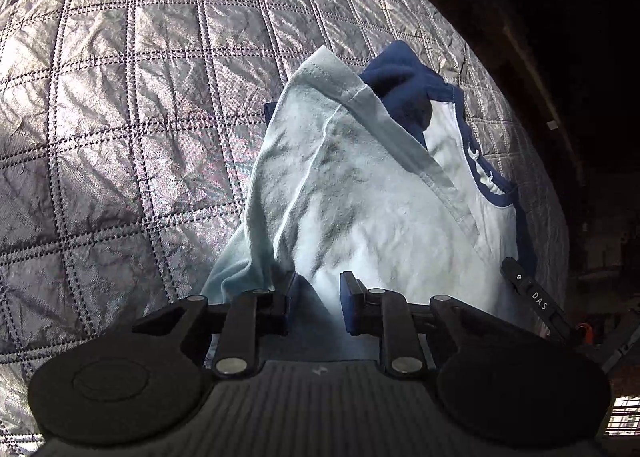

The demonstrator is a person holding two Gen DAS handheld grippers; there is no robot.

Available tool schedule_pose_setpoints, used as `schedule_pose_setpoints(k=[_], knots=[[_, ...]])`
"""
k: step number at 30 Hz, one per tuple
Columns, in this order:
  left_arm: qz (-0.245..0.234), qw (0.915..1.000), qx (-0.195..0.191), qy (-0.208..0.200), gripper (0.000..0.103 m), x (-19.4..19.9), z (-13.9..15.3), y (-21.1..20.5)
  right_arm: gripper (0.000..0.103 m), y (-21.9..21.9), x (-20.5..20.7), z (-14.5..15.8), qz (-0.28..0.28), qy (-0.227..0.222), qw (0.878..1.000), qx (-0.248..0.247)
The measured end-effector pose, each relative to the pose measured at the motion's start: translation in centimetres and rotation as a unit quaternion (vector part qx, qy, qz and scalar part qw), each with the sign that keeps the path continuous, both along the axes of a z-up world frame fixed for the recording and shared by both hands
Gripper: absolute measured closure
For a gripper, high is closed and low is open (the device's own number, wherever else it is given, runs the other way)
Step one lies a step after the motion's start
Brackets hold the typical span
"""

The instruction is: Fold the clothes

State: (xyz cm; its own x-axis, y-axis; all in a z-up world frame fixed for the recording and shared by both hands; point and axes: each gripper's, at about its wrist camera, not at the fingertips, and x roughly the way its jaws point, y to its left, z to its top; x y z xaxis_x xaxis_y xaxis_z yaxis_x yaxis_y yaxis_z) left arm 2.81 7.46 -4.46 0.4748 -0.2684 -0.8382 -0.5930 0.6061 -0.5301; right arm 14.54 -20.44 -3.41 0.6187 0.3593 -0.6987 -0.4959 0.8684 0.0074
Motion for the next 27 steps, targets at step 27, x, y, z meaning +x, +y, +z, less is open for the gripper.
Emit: schedule_pose_setpoints(k=[27], knots=[[0.041,0.9952,-0.074,-0.05,0.062,-2.5,1.1,4.1,0.042,-21.0,-8.3,-0.5,-0.254,0.22,0.892,0.303]])
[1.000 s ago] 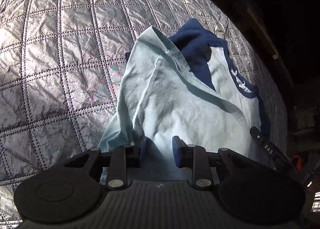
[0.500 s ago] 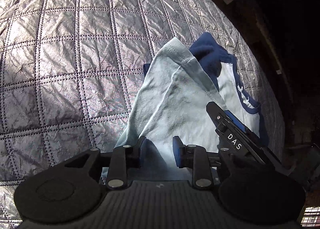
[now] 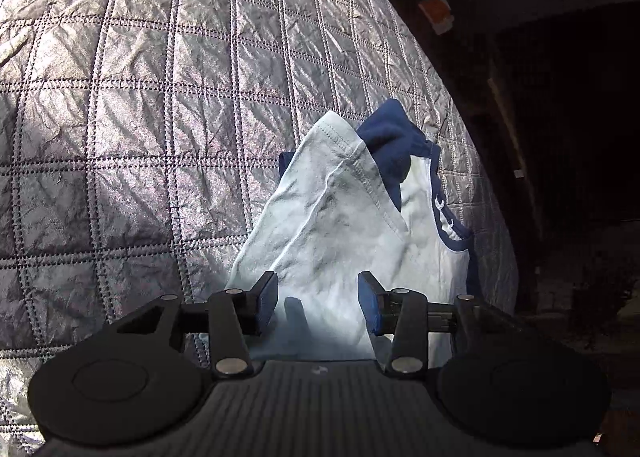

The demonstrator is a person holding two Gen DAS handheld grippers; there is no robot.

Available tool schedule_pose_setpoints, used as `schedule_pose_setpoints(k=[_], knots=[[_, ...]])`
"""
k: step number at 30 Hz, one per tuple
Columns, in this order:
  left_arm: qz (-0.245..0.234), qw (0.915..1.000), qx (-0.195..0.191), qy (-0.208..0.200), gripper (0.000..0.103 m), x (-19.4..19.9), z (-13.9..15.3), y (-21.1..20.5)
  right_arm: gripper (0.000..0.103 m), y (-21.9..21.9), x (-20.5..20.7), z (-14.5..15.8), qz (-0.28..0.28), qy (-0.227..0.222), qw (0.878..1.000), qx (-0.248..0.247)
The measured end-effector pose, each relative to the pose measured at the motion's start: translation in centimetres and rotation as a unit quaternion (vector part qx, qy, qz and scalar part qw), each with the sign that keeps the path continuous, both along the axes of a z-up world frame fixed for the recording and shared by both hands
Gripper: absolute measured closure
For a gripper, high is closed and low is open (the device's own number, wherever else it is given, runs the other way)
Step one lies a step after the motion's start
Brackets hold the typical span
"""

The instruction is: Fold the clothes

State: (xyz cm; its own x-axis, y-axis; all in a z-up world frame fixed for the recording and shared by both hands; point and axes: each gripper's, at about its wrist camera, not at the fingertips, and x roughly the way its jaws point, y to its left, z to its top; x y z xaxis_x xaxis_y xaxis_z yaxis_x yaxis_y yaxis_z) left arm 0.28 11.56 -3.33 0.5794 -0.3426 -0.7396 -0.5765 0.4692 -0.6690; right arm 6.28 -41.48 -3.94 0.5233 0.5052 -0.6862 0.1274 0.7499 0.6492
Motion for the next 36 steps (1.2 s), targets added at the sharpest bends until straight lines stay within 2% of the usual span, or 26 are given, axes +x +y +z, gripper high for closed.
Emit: schedule_pose_setpoints(k=[2,8,12,15,20,29,33,36], knots=[[-0.009,0.9999,-0.013,0.004,0.058,-0.4,-0.2,-0.8,0.042,-2.0,-2.2,-1.0,-0.025,0.025,0.999,0.024],[-0.02,0.9982,-0.051,0.026,0.058,-1.8,-1.5,-3.0,0.042,-4.8,-5.3,-4.6,-0.089,0.07,0.989,0.09],[-0.003,0.997,-0.063,0.045,0.058,-2.8,-2.6,-3.3,0.04,-4.4,-5.0,-5.0,-0.084,0.064,0.989,0.104],[0.03,0.9957,-0.066,0.057,0.058,-3.4,-3.1,-2.4,0.04,-4.0,-4.7,-5.1,-0.081,0.061,0.988,0.115],[0.074,0.9934,-0.066,0.059,0.056,-4.1,-3.4,-0.9,0.04,-3.6,-3.9,-6.0,-0.1,0.047,0.983,0.146],[0.118,0.9867,-0.101,0.047,0.049,-3.9,-4.2,-0.4,0.04,-1.4,-1.5,-7.6,-0.136,0.016,0.972,0.192],[0.129,0.9845,-0.114,0.033,0.037,-3.6,-4.3,-0.3,0.045,-1.7,-2.1,-8.3,-0.164,-0.002,0.963,0.215],[0.141,0.9823,-0.12,0.03,0.04,-3.7,-4.5,-0.3,0.058,-2.2,-2.6,-9.1,-0.191,0.002,0.953,0.234]])
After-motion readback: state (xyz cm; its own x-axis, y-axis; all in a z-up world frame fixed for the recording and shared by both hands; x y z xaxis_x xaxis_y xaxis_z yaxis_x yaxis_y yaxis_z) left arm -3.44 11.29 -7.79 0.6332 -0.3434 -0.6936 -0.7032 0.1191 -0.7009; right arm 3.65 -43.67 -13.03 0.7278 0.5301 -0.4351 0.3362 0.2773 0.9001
